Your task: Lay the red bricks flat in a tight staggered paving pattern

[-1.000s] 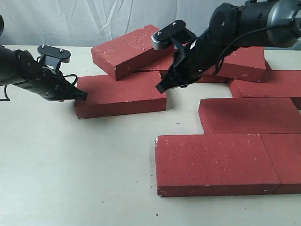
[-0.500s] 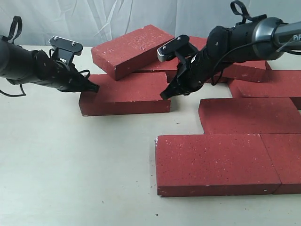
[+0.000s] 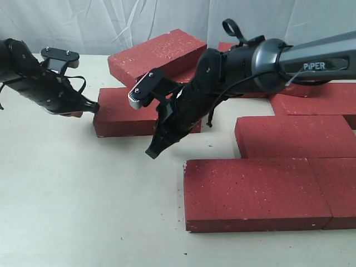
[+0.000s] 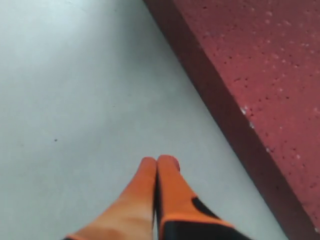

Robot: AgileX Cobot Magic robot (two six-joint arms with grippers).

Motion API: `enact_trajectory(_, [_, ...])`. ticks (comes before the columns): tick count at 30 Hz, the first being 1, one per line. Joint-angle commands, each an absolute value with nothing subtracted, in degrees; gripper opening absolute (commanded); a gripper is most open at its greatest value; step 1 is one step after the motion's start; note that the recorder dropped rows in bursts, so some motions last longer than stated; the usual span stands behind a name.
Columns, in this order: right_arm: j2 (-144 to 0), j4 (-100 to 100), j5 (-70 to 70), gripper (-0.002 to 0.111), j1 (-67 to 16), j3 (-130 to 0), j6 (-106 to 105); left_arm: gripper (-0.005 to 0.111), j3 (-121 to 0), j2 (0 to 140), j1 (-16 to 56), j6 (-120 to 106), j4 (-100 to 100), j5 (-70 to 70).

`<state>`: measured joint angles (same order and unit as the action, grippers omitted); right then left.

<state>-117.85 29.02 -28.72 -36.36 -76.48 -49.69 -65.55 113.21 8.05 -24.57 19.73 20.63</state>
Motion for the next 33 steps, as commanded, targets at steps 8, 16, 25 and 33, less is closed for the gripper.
enact_trajectory(8, [-122.67, 27.31, -17.89, -0.001, -36.04, -78.48, -47.68, 0.000, -66.33, 114.69, 8.19, -25.14, 23.23, 19.46])
enact_trajectory(16, [-123.80, 27.54, -13.70, -0.001, -36.04, -78.52, -46.42, 0.000, -66.33, 114.69, 8.19, -35.77, 33.29, 19.96])
enact_trajectory(25, [-121.91, 27.54, -19.24, -0.001, -36.04, -78.61, -46.21, 0.000, -66.33, 114.69, 8.19, -42.17, 38.63, 20.13])
enact_trajectory(33, [-112.48, 15.93, -37.34, -0.001, -35.29, -78.61, -43.59, 0.000, -66.33, 114.69, 7.53, -42.45, 38.43, 16.63])
